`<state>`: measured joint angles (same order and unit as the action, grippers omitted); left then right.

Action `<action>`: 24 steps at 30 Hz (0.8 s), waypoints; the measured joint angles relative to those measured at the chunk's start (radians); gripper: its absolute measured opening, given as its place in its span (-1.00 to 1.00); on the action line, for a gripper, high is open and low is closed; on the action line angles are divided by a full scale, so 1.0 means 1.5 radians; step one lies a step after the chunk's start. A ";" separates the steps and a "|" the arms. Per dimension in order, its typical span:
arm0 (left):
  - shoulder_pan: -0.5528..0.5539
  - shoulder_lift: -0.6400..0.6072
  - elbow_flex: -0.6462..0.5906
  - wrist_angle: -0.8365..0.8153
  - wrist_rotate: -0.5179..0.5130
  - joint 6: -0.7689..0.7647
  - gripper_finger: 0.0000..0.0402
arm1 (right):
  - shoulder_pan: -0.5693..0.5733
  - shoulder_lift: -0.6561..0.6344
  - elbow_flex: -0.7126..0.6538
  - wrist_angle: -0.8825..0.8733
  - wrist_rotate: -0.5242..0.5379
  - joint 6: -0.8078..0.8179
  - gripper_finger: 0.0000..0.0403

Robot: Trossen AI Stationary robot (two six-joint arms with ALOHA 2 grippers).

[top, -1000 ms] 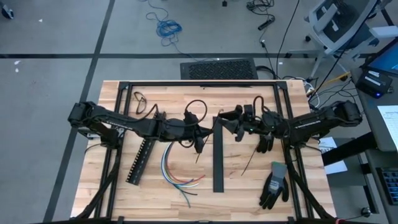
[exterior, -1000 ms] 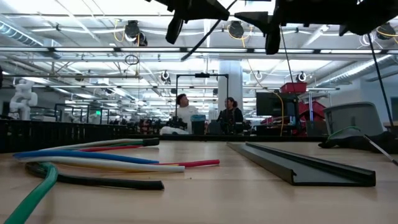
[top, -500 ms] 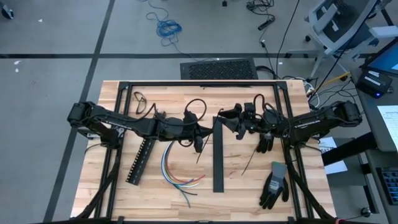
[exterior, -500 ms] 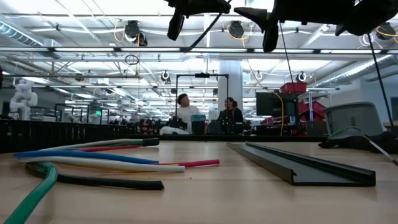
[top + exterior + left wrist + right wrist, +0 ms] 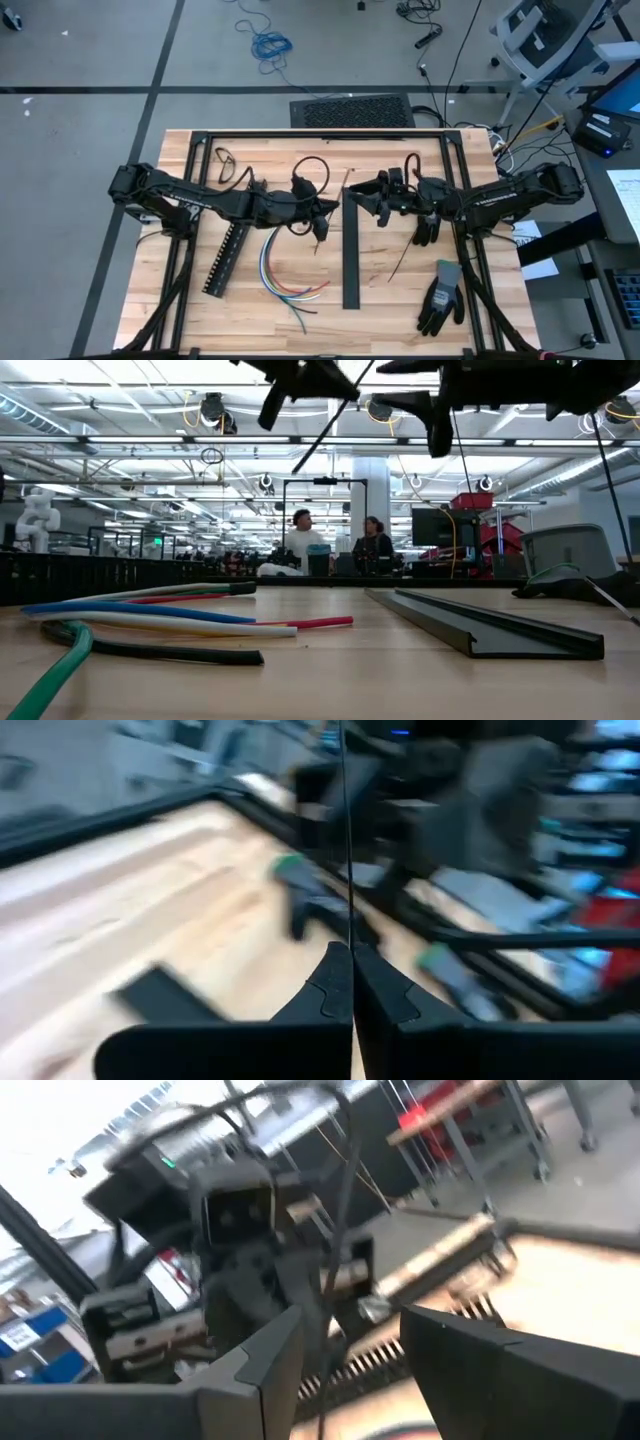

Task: Ziptie cables
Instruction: Prepare the zip tie

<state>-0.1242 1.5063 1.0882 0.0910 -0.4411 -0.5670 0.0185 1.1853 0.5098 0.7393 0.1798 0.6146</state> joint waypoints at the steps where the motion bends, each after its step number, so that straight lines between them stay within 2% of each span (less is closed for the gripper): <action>1: 0.000 0.000 0.000 -0.010 -0.022 -0.001 -1.00 | 0.000 -0.001 0.000 -0.014 0.001 0.009 -0.20; 7: 0.000 0.000 0.023 -0.096 -0.097 0.000 -1.00 | -0.015 -0.002 0.000 -0.069 0.004 0.093 -0.20; 14: 0.009 0.000 0.025 -0.132 -0.104 0.021 -1.00 | -0.043 -0.002 0.000 -0.076 0.005 0.122 -0.20; 17: 0.015 0.000 0.025 -0.127 -0.052 0.017 -1.00 | -0.056 -0.002 0.000 -0.076 0.005 0.121 -0.20; 19: 0.021 -0.003 0.025 -0.100 0.028 0.021 -1.00 | -0.063 -0.002 0.000 -0.071 0.005 0.105 -0.20; 22: 0.032 -0.005 0.025 -0.022 0.151 0.047 -1.00 | -0.070 -0.002 0.000 -0.032 0.001 0.070 -0.20; 24: 0.037 -0.005 0.017 0.050 0.189 0.056 -1.00 | -0.070 -0.002 0.000 -0.002 -0.006 0.047 -0.20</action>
<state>-0.0683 1.4993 1.1129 0.1655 -0.1577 -0.4825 -0.0860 1.1816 0.5098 0.7362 0.1710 0.6845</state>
